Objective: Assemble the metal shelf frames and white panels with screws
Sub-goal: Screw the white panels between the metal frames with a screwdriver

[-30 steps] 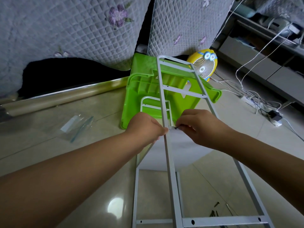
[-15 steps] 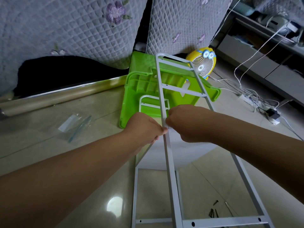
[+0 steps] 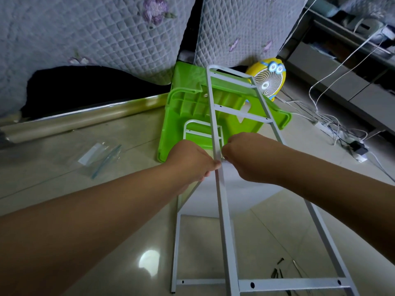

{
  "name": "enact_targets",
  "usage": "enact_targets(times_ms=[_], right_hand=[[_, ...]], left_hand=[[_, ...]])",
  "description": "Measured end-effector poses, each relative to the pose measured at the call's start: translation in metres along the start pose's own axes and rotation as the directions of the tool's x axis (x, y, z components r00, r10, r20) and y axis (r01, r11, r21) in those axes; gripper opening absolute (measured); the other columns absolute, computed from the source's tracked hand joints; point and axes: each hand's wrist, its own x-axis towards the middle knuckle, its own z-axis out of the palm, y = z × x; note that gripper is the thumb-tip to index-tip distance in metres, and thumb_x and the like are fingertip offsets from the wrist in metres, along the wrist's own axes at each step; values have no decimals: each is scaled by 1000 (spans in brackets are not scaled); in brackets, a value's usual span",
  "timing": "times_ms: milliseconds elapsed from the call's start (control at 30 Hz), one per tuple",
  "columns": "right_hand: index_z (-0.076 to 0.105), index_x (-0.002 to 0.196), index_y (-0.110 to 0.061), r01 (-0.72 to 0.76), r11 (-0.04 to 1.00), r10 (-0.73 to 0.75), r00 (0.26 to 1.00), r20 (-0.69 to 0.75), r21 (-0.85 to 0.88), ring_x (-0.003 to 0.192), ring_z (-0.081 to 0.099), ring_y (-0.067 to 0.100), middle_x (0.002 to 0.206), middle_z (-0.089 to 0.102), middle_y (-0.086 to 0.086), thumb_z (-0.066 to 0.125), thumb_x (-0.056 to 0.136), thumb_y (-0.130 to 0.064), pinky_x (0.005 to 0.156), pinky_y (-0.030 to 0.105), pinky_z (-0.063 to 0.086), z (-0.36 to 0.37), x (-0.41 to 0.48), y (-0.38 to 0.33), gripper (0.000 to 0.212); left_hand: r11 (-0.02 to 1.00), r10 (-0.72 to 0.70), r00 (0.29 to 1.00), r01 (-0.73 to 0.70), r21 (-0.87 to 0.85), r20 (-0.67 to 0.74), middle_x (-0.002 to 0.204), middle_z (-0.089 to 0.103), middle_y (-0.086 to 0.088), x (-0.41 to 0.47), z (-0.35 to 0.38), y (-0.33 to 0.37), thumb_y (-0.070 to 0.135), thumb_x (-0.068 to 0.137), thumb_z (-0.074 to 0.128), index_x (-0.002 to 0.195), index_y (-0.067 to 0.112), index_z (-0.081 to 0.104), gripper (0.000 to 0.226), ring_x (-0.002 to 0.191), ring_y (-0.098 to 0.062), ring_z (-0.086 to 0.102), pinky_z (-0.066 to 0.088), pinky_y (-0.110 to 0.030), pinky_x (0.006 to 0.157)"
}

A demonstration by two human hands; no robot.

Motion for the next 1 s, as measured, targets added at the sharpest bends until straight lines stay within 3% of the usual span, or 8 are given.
enact_targets(times_ms=[100, 200, 367, 433, 500, 700, 867, 1000], right_hand=[[52, 101, -9, -63, 996, 64, 998, -10, 61, 68, 35, 21, 62, 26, -3, 42, 93, -9, 45, 23, 22, 4, 2, 0, 13], [50, 101, -11, -103, 988, 109, 993, -43, 117, 68, 37, 25, 61, 27, -2, 41, 94, -12, 45, 22, 22, 11, 2, 2, 11], [49, 93, -9, -60, 963, 92, 990, -111, 264, 80, 52, 30, 68, 46, 7, 32, 98, -31, 63, 34, 34, 14, -6, 10, 29], [54, 108, -9, -28, 951, 75, 987, -140, 308, 78, 51, 22, 86, 58, 6, 38, 97, -28, 68, 28, 36, 13, -12, 16, 27], [55, 116, -13, 22, 940, 26, 990, -137, 339, 77, 43, 10, 94, 52, -4, 48, 93, -20, 70, 18, 31, 14, -17, 23, 26], [68, 90, -2, 133, 955, -74, 972, -222, 263, 73, 61, 32, 83, 65, 11, 55, 85, -12, 62, 29, 41, 21, -14, 23, 17], [55, 98, -10, 9, 998, 2, 981, -195, 57, 84, 55, 30, 87, 56, 7, 38, 97, -23, 63, 30, 35, 26, -11, 13, 22], [39, 72, -13, -148, 975, 161, 985, -69, 166, 71, 43, 25, 62, 34, 0, 29, 100, -25, 63, 28, 35, 26, -5, 2, 32]], left_hand=[[1000, 2, 1000, -2, -1, 2, 73, 59, -20, 0, -2, -2, 9, 80, 70, 86, -14, 67, 23, 66, -26, 50, 50, -36, 73], [1000, 10, 1000, -10, -8, -2, 71, 60, -21, 0, -3, -4, 8, 79, 71, 83, -14, 67, 23, 66, -26, 52, 52, -41, 78], [1000, 7, 1000, -7, -3, 2, 69, 60, -19, 1, -3, -4, 11, 79, 71, 81, -12, 68, 24, 65, -26, 54, 52, -42, 83], [1000, -7, 1000, 7, 8, 13, 67, 60, -17, 1, -4, -4, 12, 81, 70, 78, -9, 68, 21, 64, -25, 54, 52, -41, 83], [1000, 2, 1000, -2, -6, 1, 70, 60, -20, 0, -3, -4, 10, 80, 70, 82, -12, 68, 22, 66, -26, 54, 52, -42, 83], [1000, 14, 1000, -14, -1, -14, 74, 62, -20, -1, -2, -5, 9, 80, 70, 85, -13, 68, 22, 68, -26, 55, 53, -43, 84], [999, 34, 999, -34, -1, -26, 74, 63, -23, 0, -1, -6, 9, 79, 71, 82, -13, 68, 22, 67, -26, 55, 54, -45, 84], [999, 42, 998, -42, 9, -37, 83, 67, -29, 0, -1, -6, 9, 79, 71, 80, -12, 68, 22, 68, -27, 56, 54, -45, 85]])
